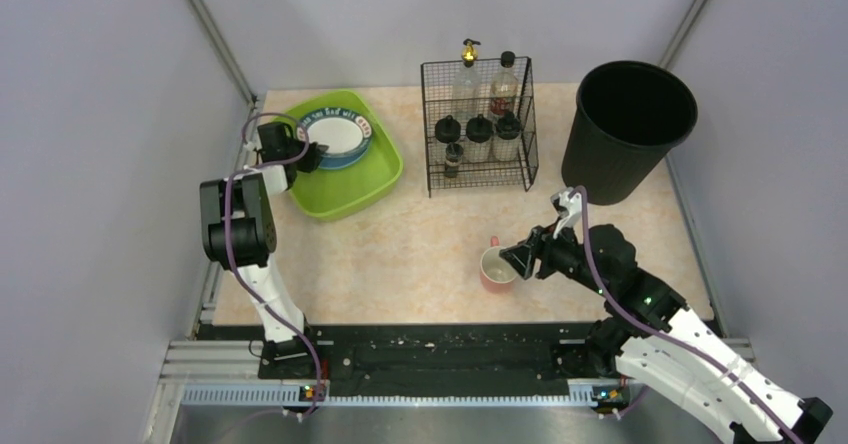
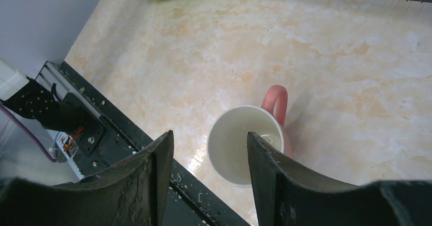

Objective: Clear the kitchen counter

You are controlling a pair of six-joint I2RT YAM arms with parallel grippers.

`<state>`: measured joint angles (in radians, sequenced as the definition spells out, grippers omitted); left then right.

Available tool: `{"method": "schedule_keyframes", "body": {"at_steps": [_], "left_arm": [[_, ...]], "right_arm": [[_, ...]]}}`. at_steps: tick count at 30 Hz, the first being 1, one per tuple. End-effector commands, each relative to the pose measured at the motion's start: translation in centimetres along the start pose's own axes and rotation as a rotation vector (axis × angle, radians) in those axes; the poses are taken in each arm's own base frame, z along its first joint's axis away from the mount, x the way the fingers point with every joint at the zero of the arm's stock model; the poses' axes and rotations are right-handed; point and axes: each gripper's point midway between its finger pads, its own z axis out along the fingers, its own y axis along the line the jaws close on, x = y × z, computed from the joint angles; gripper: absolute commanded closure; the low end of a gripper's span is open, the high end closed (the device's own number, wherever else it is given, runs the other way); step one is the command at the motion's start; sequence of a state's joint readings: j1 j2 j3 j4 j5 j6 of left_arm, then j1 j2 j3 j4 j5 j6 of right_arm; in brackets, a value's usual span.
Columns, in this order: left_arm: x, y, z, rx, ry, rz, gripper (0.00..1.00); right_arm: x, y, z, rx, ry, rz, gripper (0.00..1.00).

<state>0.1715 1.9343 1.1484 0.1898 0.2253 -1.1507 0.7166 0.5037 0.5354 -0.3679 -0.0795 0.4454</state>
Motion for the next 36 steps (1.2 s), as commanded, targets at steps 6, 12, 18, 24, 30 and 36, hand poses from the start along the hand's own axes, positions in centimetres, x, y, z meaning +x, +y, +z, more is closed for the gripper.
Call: {"method": "schedule_keyframes", "body": {"at_steps": [6, 12, 18, 24, 30, 36], "left_arm": [[-1.6, -3.8, 1.4, 0.147, -0.029, 0.008, 1.00], [-0.8, -2.8, 1.3, 0.137, 0.000, 0.012, 0.61], [-0.4, -2.2, 0.4, 0.100, 0.022, 0.021, 0.47], [0.1, -2.8, -1.1, 0.065, 0.088, 0.018, 0.47], [1.0, -1.6, -3.1, -0.112, 0.181, 0.023, 0.46], [0.6, -3.1, -6.0, -0.129, 0.183, 0.069, 0.46]], "right_arm": [[-0.3, 0.4, 0.6, -0.021, -0.011, -0.019, 0.46], [-0.3, 0.6, 0.8, -0.029, -0.005, -0.015, 0.46], [-0.4, 1.0, 0.7, -0.044, -0.003, 0.003, 0.46], [-0.6, 1.4, 0.3, -0.060, -0.012, 0.028, 0.46], [-0.6, 1.2, 0.3, -0.048, -0.012, 0.030, 0.46], [-0.3, 1.0, 0.5, -0.035, 0.006, 0.037, 0.45]]}}
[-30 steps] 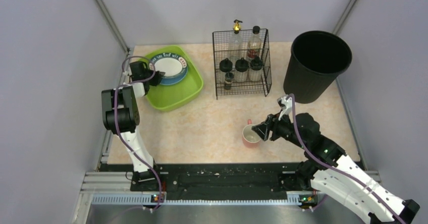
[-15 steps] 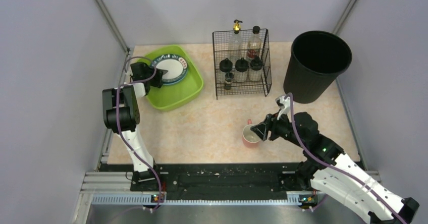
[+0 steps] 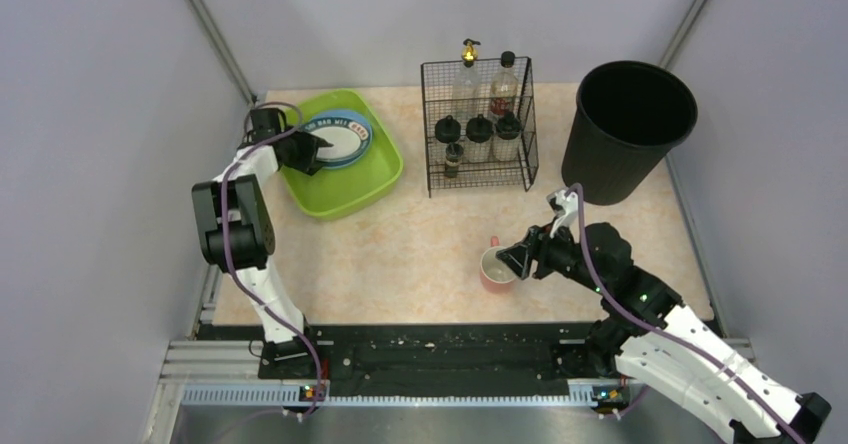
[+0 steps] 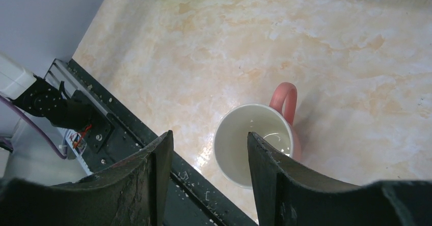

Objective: Clear the kitchen counter

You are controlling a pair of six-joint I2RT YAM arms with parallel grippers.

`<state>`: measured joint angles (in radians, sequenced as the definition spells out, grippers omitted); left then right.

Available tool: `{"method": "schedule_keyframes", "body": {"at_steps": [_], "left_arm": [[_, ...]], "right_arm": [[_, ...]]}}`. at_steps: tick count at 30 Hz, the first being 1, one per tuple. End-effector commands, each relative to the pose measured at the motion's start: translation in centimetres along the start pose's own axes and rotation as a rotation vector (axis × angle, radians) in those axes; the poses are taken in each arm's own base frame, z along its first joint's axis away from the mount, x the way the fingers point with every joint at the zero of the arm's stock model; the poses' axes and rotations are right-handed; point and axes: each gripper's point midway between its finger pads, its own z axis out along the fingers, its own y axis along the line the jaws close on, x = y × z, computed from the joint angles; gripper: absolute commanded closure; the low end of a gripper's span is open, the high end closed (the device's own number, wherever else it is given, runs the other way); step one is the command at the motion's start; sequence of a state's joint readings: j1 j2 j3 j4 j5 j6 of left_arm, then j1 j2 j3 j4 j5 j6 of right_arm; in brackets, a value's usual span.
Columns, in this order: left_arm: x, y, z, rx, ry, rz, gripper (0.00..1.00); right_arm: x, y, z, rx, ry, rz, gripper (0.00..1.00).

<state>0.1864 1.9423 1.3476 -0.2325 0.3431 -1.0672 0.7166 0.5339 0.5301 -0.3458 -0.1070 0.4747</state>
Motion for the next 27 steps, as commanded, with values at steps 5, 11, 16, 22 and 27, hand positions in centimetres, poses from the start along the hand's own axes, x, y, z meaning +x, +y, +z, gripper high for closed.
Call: {"method": "schedule_keyframes", "body": {"at_steps": [5, 11, 16, 22, 27], "left_arm": [[0.4, -3.1, -6.6, 0.019, -0.005, 0.097, 0.46], [2.3, -3.4, -9.1, 0.077, 0.028, 0.140, 0.46], [4.6, -2.7, -11.2, 0.145, 0.057, 0.186, 0.47], [7.9, -1.8, -13.8, 0.194, 0.074, 0.319, 0.46], [11.4, -1.2, -15.3, 0.217, 0.118, 0.442, 0.48]], "right_arm": [[-0.8, 0.7, -0.1, -0.009, -0.013, 0.016, 0.45], [-0.6, 0.5, -0.3, 0.017, 0.022, 0.027, 0.45], [-1.0, 0.4, -0.7, 0.036, 0.031, 0.002, 0.45], [-2.0, -0.4, -1.4, 0.090, -0.002, -0.026, 0.43], [-2.0, -0.7, -1.5, 0.111, 0.013, -0.030, 0.42]]}}
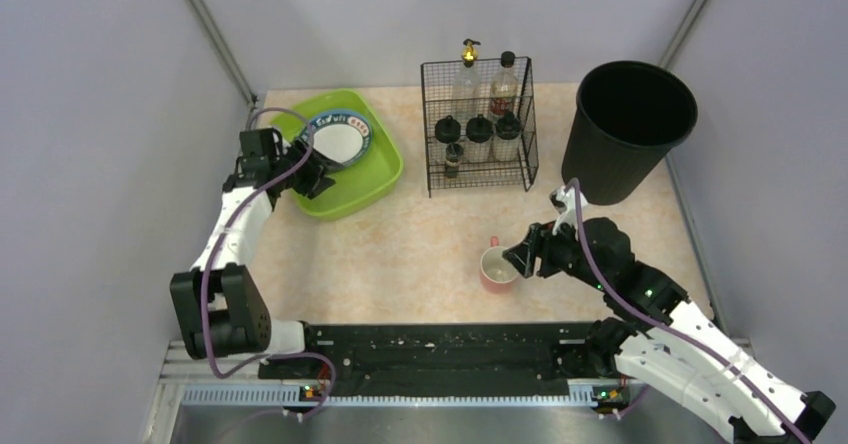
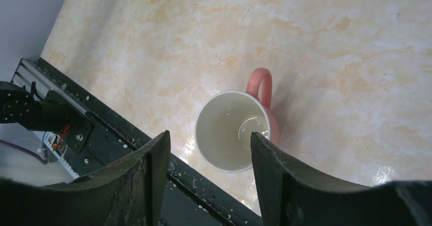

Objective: Clear the kitchen counter

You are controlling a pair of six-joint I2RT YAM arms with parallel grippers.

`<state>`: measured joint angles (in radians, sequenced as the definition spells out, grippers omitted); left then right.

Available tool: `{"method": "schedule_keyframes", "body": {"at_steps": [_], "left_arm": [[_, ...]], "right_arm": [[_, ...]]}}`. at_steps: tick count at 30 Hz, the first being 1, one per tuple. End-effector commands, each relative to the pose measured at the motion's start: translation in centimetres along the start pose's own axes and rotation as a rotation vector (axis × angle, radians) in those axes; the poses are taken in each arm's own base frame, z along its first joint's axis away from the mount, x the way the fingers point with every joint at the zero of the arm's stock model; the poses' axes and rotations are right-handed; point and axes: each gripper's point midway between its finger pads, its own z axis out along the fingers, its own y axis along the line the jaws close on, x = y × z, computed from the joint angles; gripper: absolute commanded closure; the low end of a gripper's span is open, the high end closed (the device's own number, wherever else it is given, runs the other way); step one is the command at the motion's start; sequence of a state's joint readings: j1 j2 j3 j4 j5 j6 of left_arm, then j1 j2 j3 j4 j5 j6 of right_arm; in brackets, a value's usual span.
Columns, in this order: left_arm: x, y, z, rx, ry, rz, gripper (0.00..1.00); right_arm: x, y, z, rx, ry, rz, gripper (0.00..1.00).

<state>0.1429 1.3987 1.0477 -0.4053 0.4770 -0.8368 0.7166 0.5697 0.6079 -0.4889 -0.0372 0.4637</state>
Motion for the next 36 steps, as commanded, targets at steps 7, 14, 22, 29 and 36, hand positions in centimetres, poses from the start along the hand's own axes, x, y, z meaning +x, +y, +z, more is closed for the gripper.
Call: {"method": "schedule_keyframes", "body": {"at_steps": [7, 14, 22, 29, 36], "left_arm": [[8.1, -3.7, -2.9, 0.070, 0.072, 0.385, 0.49], [12.0, -4.8, -5.1, 0.132, 0.132, 0.521, 0.50], [16.6, -5.4, -6.0, 0.191, 0.212, 0.651, 0.50], [21.9, -6.1, -5.3, 0.202, 0.297, 0.764, 0.50], [26.7, -6.8, -3.7, 0.214, 0.396, 0.876, 0.51]], "right_arm": [[-1.8, -0.9, -0.9, 0.095, -0.025, -0.008, 0.41], [-0.8, -2.1, -0.8, 0.168, 0.005, 0.051, 0.41], [-1.1, -3.1, -0.6, 0.233, -0.014, 0.085, 0.40], [-0.9, -3.9, -0.2, 0.285, -0.014, 0.109, 0.40], [-0.1, -4.2, 0.3, 0.297, 0.008, 0.130, 0.40]]}}
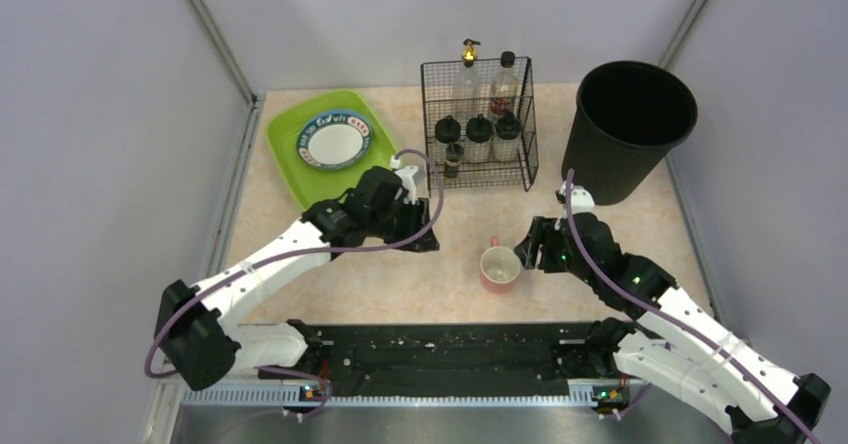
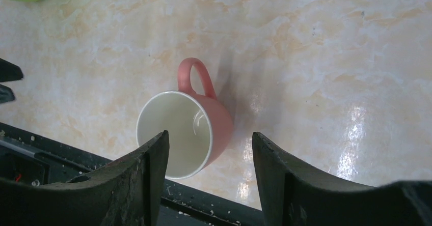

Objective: Clear the kitchen counter

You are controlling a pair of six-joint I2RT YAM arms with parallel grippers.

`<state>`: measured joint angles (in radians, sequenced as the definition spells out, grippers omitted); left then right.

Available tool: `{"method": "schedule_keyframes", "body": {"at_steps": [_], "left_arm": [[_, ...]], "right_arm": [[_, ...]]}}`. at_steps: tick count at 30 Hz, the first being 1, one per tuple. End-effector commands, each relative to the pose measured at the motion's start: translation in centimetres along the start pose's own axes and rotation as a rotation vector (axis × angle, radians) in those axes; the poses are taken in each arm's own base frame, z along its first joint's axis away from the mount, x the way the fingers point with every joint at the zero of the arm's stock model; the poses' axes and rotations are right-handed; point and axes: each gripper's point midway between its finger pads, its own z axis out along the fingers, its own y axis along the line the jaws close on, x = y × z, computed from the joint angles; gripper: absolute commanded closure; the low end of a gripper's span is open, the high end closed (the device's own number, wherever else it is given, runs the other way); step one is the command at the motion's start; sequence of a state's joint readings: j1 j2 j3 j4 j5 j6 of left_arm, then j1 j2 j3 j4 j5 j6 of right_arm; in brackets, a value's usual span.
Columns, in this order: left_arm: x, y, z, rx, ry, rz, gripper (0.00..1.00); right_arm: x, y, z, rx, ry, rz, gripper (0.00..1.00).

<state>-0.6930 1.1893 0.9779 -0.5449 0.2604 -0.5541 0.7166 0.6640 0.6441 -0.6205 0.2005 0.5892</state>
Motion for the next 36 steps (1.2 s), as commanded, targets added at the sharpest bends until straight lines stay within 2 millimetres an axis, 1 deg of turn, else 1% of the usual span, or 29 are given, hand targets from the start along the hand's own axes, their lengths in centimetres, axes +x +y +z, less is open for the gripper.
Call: {"method": "schedule_keyframes", "body": {"at_steps": [1, 5, 7, 12, 15, 21, 25, 30, 36], "left_arm": [[-0.7, -2.2, 1.9, 0.008, -0.013, 0.087, 0.51], [0.2, -4.3, 3.8, 0.017, 0.017, 0.137, 0.50], [0.5, -5.0, 4.7, 0.013, 0.030, 0.151, 0.50], [0.0, -7.0, 5.6, 0.038, 0.019, 0.177, 0.49], [-0.1, -7.7, 6.4, 0.041, 0.028, 0.183, 0.48], [0.3, -7.9, 8.6, 0.023, 0.060, 0.174, 0.47], [0.6, -8.5, 10.0, 0.023, 0.080, 0.179, 0.47], [1.4, -8.2, 12.0, -0.015, 0.116, 0.186, 0.47], [2.0, -8.1, 13.2, -0.062, 0.134, 0.212, 0.48]], "right_arm": [[-1.1, 0.6, -0.1, -0.005, -0.031, 0.027, 0.40], [-1.1, 0.2, 0.0, 0.018, -0.035, 0.027, 0.40], [-1.2, 0.0, 0.0, 0.029, -0.044, 0.029, 0.40], [-1.3, -0.3, 0.1, 0.048, -0.049, 0.038, 0.39], [-1.5, -0.8, -0.1, 0.079, -0.061, 0.058, 0.39], [-2.0, -1.5, -0.6, 0.110, -0.098, 0.086, 0.37], [-2.0, -1.7, -0.7, 0.115, -0.104, 0.087, 0.36], [-1.9, -1.8, -0.8, 0.119, -0.103, 0.086, 0.36], [-1.8, -2.0, -1.1, 0.115, -0.110, 0.088, 0.36]]}}
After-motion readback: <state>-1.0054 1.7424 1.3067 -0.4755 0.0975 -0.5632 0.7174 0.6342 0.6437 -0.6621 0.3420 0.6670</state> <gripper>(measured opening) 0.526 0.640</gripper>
